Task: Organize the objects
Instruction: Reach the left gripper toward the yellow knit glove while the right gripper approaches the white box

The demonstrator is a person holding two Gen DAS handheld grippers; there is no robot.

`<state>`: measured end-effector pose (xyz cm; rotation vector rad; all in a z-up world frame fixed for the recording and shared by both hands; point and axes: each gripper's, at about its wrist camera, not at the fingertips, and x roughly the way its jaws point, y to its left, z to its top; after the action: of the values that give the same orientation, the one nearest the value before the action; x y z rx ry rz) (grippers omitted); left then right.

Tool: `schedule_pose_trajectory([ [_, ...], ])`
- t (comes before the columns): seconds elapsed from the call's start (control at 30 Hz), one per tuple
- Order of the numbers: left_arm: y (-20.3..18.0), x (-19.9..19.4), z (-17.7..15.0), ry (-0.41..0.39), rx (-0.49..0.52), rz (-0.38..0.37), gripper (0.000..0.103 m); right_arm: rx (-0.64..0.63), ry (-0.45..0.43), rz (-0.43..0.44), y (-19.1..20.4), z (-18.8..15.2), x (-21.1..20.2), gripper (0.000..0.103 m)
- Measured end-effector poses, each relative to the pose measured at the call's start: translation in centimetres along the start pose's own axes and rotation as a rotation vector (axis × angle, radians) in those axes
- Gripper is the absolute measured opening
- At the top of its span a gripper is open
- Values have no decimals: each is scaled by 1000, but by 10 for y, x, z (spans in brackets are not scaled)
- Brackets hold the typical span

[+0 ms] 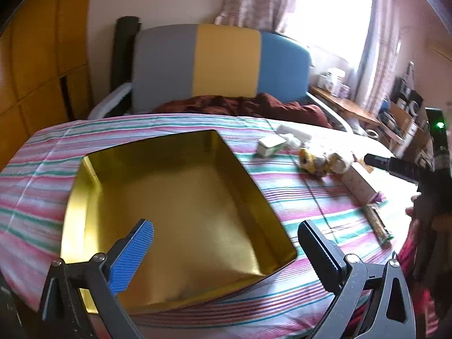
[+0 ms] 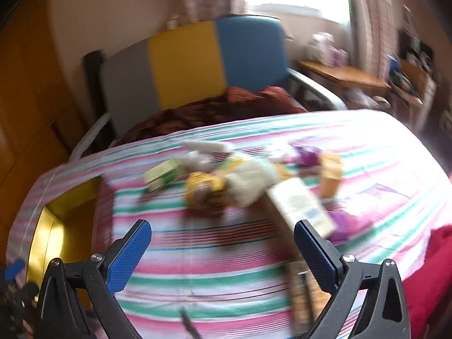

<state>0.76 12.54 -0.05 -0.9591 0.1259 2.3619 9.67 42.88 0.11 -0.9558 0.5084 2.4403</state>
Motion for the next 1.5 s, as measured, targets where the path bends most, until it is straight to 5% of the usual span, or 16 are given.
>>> schedule_pose_trajectory([
  [0.33, -50, 29, 29, 17, 121, -68, 103, 132, 28, -92, -80, 31, 28, 103],
  [0.67, -107, 86, 69, 125, 206, -133, 103, 338, 54, 23, -119, 24, 50, 103],
  [0.97, -131, 160, 94, 258, 96, -173, 101, 372, 64, 86, -122, 25, 50, 103],
  [1.13, -135, 201, 102, 304, 24, -184, 91, 316, 92, 96, -112, 26, 56, 103],
  [1.5, -151, 267, 100, 398, -80, -251, 77, 166, 173, 26, -89, 23, 71, 103],
])
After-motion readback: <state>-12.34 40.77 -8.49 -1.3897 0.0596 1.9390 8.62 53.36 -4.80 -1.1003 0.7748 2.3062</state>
